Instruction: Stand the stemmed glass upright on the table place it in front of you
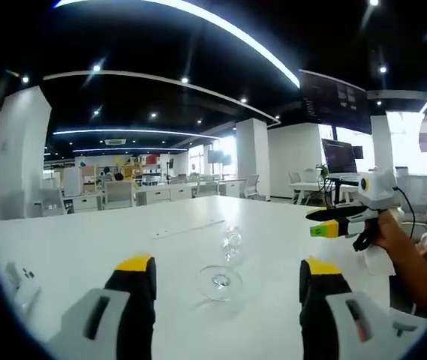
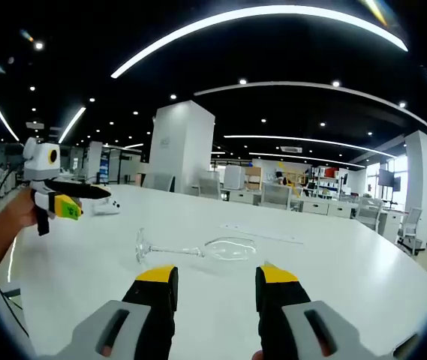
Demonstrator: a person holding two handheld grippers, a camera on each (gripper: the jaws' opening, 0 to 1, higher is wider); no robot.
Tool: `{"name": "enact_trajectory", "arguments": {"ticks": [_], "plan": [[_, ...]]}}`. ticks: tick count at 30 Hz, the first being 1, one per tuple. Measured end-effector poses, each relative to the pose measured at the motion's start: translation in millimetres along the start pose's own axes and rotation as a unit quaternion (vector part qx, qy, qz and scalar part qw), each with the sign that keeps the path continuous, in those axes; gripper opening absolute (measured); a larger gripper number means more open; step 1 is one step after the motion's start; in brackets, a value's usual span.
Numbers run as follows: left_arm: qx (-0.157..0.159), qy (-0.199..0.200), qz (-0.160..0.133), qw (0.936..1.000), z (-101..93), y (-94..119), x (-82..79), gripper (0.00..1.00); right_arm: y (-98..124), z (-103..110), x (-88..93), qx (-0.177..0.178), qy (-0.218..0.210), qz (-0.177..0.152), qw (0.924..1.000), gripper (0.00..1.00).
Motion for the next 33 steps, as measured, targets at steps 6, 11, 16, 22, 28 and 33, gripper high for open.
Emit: {"name": "enact_trajectory", "arguments": {"ticks": [6,11,16,22,28,33], "plan": [[0.003,-0.001,0.007,1.0000,2.0,-4,-2.2,0.77,0,0,0.1,0.000,0.000,-0.001,1.0000,0.44],[0.004,-0.012,0.012,0.9998,1.1,-8,-5.5,0.74,0,0,0.6,0.000,0.001,0.001,1.0000,0.44],[0.010,-0.027,0.027,0.9992,0.3,-14,-8.4,0.73,0,-1,-0.7,0.000,-0.001,-0.003,1.0000,0.44],[0.025,-0.043,0.059,0.9970,3.7,-27,-10.2,0.73,0,-1,-0.3,-0.001,0.000,-0.003,1.0000,0.44],[0.036,-0.057,0.086,0.9940,2.8,-36,-8.4,0.73,0,-1,0.0,0.000,0.000,-0.004,1.0000,0.44],[0.036,-0.054,0.090,0.9938,4.5,-38,-8.7,0.72,1,-2,-0.2,0.000,-0.001,-0.006,1.0000,0.44]]}}
Point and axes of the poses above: the point that each gripper's makers call its tool centre point, and the gripper's own axes: y roughly backward along the fingers, z roughly to its left, x roughly out of its underside, the point moved 3 cm from there along y, roughly backward along the fingers, and after that the axes turned 4 degrees about -x, right-handed, at the moved point
